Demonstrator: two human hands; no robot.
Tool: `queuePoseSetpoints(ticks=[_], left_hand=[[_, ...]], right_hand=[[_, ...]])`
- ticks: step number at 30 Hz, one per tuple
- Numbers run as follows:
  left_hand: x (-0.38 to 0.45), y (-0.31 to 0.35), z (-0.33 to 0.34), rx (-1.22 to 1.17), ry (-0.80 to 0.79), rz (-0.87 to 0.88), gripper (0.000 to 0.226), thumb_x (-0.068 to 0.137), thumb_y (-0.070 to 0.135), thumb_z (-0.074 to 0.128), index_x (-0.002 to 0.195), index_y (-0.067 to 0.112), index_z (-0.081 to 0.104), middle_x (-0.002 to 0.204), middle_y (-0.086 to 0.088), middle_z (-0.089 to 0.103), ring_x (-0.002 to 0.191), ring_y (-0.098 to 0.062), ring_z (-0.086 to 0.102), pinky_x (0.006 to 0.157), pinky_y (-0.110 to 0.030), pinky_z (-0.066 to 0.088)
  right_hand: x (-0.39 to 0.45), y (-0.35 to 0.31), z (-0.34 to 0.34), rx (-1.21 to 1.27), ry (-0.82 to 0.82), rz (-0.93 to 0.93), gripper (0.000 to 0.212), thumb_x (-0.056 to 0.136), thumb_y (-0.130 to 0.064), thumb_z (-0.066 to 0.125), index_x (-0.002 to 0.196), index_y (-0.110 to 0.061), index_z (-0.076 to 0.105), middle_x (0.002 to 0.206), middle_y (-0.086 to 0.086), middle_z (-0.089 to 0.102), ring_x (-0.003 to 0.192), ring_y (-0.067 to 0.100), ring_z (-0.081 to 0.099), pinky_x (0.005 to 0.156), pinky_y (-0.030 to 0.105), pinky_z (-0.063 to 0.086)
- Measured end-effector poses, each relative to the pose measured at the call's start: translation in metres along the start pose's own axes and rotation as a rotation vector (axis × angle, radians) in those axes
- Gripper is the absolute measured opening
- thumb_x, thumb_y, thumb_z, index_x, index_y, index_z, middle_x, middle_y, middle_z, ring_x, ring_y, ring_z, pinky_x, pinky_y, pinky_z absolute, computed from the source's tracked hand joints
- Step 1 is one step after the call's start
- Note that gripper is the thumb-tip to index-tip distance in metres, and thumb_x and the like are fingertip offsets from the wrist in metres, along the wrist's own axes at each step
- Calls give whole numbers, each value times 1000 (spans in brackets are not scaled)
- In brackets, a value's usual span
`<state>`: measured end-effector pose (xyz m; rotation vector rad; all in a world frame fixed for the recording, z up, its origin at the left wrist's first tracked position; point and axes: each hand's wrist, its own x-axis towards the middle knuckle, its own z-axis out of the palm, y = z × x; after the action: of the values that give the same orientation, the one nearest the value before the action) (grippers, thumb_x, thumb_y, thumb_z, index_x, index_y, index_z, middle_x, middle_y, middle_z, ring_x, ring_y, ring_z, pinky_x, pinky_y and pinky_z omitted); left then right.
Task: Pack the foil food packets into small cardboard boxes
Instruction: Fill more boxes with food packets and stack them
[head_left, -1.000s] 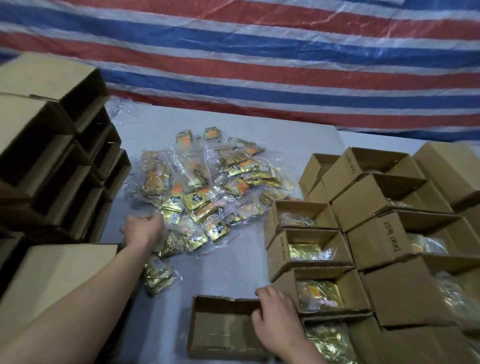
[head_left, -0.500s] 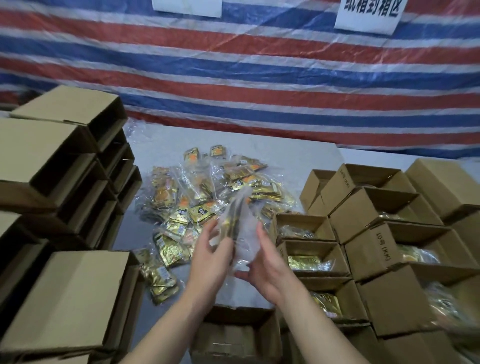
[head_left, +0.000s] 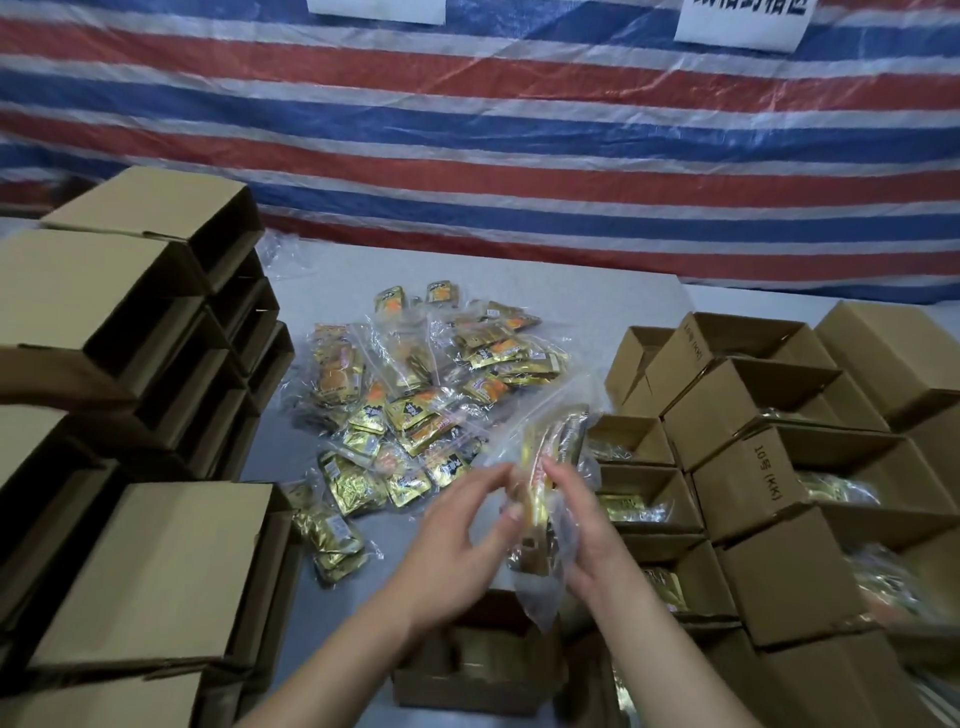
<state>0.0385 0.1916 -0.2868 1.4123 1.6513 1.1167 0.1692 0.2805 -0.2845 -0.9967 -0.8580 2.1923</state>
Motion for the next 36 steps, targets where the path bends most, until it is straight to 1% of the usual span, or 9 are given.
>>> queuePoseSetpoints(ticks=[3,6,10,13,16,19,24,31,36], left_hand=[[-7,-32,-19,-78,18,-178,43,98,43,51,141,38,45,133,18,54,125,5,46,106,-23,36],[-24,-79,-26,183,-95,-313,43,99,35,53,141,26,47,137,14,48,128,-4,44,106,-21,32],[-47,-129,-13,133,-157,-431,31,101,29,51,130,19,57,128,10,55,124,-6,48,99,-8,31],[-51,-143,-4,-59,-48,-494,20,103,22,46,107,18,66,107,3,67,104,-8,58,86,-8,40],[-52,-149,-2,-119,13,-471,26,103,12,45,88,10,66,87,-3,66,84,-4,58,88,-30,44],[-55,-149,0,-193,-9,-438,26,104,12,41,93,5,64,88,-2,65,87,-12,59,87,-27,45],[-58,-156,1,-213,-35,-413,28,105,24,39,97,12,63,87,2,63,86,-7,58,85,-24,45],[-62,-167,4,-222,12,-434,24,104,31,41,98,24,63,92,9,65,89,1,58,86,-15,43],[-64,-166,19,-96,-14,-346,18,103,27,46,92,32,60,92,10,62,92,-4,56,85,-16,42]], right_hand=[[-7,7,-12,-145,22,-131,38,74,-40,78,104,-16,76,92,8,74,84,23,72,66,30,57],[-8,19,-23,-415,-31,-231,55,73,-30,78,124,-18,61,98,-8,74,94,9,70,77,22,55],[-6,40,-35,-803,-243,-44,76,77,-23,81,144,-22,45,132,-9,61,114,4,63,94,20,50],[-2,51,-39,-1054,-336,24,77,78,-25,80,142,-38,39,143,-20,45,118,-17,51,97,4,36],[1,60,-39,-1284,-403,127,74,74,-38,76,143,-34,49,135,-17,57,120,-2,57,102,11,41],[4,70,-39,-1374,-475,252,46,75,-37,73,119,-47,62,107,-15,68,96,1,65,88,18,50],[14,86,-34,-1419,-493,325,6,78,-33,66,83,-36,65,72,-20,63,70,-3,56,70,19,45],[30,105,-30,-1738,-587,279,39,83,-46,60,119,-30,59,116,-6,67,104,15,62,94,28,49],[38,129,-40,-2017,-709,345,52,95,-37,58,142,-20,48,137,16,56,123,35,55,104,37,45]])
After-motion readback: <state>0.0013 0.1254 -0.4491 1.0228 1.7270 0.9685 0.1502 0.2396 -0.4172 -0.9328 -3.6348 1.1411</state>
